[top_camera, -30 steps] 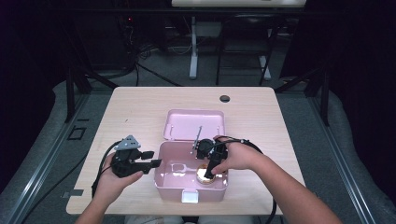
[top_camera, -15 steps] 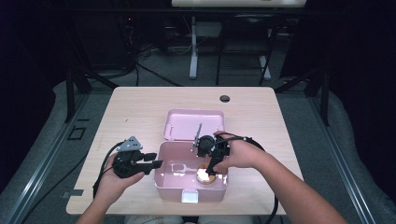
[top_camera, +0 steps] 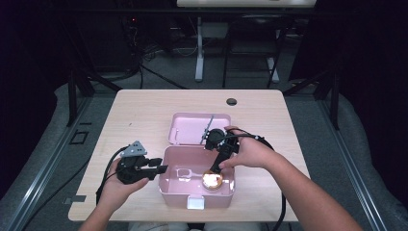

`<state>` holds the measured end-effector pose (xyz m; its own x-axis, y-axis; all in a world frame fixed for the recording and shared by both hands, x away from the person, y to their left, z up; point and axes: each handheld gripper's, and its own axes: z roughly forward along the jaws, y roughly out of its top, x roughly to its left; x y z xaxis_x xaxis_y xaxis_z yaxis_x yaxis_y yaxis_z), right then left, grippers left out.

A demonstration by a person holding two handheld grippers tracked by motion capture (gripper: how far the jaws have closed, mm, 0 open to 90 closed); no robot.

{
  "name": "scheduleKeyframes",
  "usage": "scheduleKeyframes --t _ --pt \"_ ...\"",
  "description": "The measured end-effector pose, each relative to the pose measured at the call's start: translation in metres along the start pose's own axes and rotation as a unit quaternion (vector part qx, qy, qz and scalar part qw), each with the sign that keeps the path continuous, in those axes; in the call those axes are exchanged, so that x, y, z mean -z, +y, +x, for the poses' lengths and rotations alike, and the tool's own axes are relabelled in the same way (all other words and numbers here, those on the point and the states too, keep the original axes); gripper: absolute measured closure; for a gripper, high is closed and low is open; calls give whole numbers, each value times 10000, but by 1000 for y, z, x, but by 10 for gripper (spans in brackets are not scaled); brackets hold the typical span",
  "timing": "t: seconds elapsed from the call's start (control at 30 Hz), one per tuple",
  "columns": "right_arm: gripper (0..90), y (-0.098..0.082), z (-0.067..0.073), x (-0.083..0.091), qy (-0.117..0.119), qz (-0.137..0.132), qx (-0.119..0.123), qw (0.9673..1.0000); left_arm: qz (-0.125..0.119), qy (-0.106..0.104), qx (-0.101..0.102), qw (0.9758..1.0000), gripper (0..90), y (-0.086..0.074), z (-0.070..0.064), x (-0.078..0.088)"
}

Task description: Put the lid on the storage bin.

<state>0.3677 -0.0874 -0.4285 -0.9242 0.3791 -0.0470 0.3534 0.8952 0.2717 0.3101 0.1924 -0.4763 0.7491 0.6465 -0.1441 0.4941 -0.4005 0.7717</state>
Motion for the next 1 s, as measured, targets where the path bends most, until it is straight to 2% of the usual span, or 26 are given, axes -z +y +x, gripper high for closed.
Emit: scheduleKeyframes --t 0.13,0.27,0.47,0.6,0.73,0.8,0.87,1.0 --pt "122 0 -2 5 -128 -48 33 9999 -25 -19 9 10000 616 -1 0 0" --pt "141 1 -6 11 -243 -172 3 9996 -28 -30 37 10000 616 -1 0 0" --pt "204 0 -17 13 -272 -237 -299 9989 -58 -19 93 9999 617 -2 0 0" --pt "220 0 -22 12 -324 -250 -347 9986 -63 1 88 9999 617 -2 0 0" --pt "240 1 -25 13 -396 -343 -518 9973 -48 -1 93 9999 618 -2 0 0" --pt "284 1 -28 13 -385 -340 -609 9968 -60 -3 82 9999 618 -2 0 0" --pt "297 -1 -30 13 -452 -452 -706 9955 -62 -2 80 9999 618 -2 0 0" --pt "347 -5 -38 11 -530 -773 -1142 9890 -84 8 94 9999 618 -2 -1 -1"
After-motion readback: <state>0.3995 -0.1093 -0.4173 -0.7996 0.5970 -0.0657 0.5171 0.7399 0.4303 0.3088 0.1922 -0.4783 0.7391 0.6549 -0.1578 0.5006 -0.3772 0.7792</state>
